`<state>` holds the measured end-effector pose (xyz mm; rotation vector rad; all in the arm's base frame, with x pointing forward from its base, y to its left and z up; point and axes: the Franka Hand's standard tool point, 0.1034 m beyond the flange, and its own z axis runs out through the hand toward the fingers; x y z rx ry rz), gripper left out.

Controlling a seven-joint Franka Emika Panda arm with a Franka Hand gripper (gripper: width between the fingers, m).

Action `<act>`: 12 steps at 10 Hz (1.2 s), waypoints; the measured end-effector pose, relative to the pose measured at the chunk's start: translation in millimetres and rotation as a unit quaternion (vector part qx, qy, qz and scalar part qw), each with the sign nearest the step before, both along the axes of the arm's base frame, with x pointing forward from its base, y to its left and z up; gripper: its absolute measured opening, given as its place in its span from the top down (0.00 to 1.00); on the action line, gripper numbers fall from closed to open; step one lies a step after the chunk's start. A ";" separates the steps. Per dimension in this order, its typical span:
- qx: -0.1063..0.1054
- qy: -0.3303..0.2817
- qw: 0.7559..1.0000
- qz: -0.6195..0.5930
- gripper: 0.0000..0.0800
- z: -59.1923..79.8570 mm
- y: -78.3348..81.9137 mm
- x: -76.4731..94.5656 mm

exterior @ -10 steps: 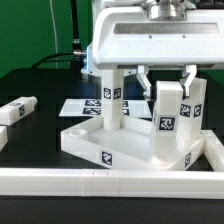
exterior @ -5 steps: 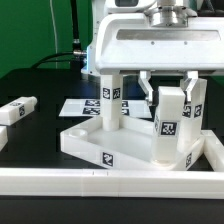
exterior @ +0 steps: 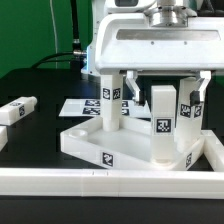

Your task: Assemble desk

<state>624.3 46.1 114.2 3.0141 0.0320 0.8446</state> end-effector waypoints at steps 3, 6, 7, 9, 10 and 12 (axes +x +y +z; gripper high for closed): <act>0.001 0.005 1.000 0.003 0.19 18.2 -4.7 0.6; 0.007 0.021 1.000 0.005 0.19 33.3 -6.2 0.8; 0.009 0.028 1.000 0.006 0.19 32.3 -5.4 0.4; 0.012 0.051 0.999 0.004 0.19 23.2 -5.7 -3.8; 0.020 0.096 0.995 0.006 0.19 18.6 -2.3 -6.7; 0.030 0.166 0.986 0.007 0.19 16.6 -2.9 -4.5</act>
Offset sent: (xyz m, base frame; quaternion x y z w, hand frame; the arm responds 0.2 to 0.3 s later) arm -0.0020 -0.0059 0.0405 0.0273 -0.0502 -0.0049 0.9984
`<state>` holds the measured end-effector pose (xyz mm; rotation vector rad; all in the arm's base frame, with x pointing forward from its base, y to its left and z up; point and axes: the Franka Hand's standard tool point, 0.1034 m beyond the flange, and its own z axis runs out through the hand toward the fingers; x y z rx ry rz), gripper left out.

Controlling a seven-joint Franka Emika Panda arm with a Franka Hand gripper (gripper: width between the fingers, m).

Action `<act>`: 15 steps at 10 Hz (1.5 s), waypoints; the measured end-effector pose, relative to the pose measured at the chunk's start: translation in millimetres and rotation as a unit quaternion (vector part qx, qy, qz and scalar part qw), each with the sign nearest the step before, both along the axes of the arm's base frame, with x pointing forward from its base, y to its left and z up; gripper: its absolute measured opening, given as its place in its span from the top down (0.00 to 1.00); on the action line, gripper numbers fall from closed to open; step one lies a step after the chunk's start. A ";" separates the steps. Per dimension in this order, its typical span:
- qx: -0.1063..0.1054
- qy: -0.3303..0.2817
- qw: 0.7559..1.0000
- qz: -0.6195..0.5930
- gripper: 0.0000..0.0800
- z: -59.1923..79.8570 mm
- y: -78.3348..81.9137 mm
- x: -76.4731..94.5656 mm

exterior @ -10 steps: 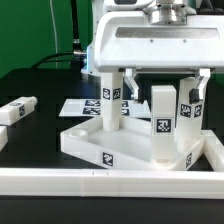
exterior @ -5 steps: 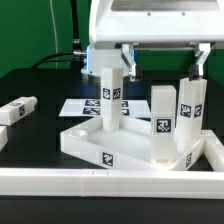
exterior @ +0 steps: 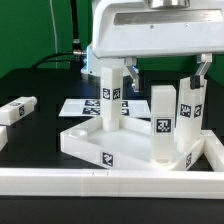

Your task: Assemble desk

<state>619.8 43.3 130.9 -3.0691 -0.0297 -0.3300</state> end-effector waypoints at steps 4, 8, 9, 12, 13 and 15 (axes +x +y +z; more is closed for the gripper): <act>0.008 0.087 0.996 0.003 0.19 -7.5 -1.5 5.8; 0.003 0.085 0.996 0.007 0.19 -10.8 -10.7 9.5; 0.003 0.083 0.997 0.007 0.19 -11.5 -10.1 9.4; 0.003 0.081 0.997 0.007 0.64 -12.3 -10.2 9.4; 0.003 0.081 0.997 0.005 0.64 -12.3 -10.1 9.4; 0.004 0.082 0.997 -0.004 0.64 -12.3 -10.1 9.4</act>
Offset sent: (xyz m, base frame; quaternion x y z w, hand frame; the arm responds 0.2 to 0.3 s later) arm 0.0069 -0.0096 -0.0048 -0.0203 0.0046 -0.0012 0.9998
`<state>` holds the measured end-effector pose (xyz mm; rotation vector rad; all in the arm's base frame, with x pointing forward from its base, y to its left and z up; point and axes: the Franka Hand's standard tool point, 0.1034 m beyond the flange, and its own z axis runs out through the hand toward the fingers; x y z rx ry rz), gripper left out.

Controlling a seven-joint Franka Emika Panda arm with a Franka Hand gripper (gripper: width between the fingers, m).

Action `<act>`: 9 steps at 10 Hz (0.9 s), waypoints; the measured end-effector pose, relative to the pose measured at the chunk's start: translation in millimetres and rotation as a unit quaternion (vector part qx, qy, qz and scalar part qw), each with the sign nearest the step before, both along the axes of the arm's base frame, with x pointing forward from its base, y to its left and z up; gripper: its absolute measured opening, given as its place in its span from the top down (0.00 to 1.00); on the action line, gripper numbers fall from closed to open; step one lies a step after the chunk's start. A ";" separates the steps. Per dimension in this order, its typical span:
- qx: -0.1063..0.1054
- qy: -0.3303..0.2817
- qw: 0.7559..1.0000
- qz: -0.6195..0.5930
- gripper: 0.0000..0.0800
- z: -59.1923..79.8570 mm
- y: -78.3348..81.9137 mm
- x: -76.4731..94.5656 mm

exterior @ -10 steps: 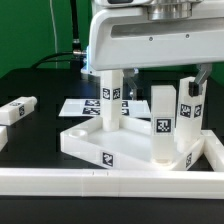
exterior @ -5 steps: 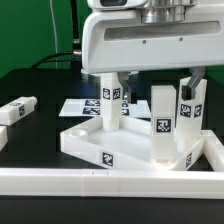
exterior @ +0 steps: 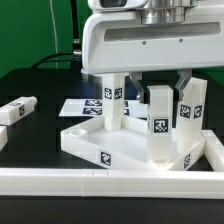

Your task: Assemble desk

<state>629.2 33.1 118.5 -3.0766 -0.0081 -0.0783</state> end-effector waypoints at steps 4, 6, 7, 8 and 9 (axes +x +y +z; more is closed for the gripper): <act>0.010 0.012 0.983 -0.181 0.64 -0.8 1.1 -0.5; 0.015 0.017 0.959 -0.282 0.64 -1.6 3.4 -0.7; 0.019 0.019 0.946 -0.324 0.64 -1.8 4.2 -0.2; 0.025 0.020 0.932 -0.362 0.64 -1.8 5.1 0.6; 0.028 0.023 0.907 -0.419 0.64 -1.8 8.7 0.9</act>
Offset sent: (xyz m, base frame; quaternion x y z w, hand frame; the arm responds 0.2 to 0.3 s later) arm -0.0082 -0.0025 -0.0016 -0.0057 -0.0097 0.2094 0.9778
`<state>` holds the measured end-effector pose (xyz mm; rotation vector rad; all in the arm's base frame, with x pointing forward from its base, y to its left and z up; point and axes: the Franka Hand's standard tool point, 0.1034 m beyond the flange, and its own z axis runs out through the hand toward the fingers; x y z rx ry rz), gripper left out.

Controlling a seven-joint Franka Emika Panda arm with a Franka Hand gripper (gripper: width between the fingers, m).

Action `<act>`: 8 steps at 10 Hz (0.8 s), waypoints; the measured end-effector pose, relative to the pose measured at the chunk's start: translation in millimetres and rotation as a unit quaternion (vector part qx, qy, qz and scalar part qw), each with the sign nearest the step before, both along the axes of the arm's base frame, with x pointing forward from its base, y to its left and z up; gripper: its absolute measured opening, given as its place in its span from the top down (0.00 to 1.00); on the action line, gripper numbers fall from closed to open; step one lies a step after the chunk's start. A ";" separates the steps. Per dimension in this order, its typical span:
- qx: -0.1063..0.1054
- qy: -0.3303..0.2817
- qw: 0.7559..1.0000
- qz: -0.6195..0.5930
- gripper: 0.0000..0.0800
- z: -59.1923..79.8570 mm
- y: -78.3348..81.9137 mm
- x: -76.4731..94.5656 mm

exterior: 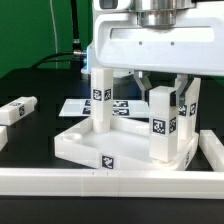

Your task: Assemble desk

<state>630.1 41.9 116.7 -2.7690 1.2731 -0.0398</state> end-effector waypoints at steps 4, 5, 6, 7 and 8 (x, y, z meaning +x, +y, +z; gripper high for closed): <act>0.000 0.002 1.000 -0.015 0.64 -0.1 4.6 -0.4; -0.001 0.000 1.000 0.008 0.44 0.0 5.8 -0.4; -0.001 0.000 1.000 0.013 0.28 -0.1 9.2 -0.7; -0.005 -0.003 0.998 0.058 0.21 -0.1 12.7 -0.9; -0.009 -0.007 0.993 0.117 0.21 -0.1 14.6 -1.0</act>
Offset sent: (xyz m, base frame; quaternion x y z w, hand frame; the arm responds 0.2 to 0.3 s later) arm 0.0000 0.0000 0.0000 0.0000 0.0000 0.0000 1.0000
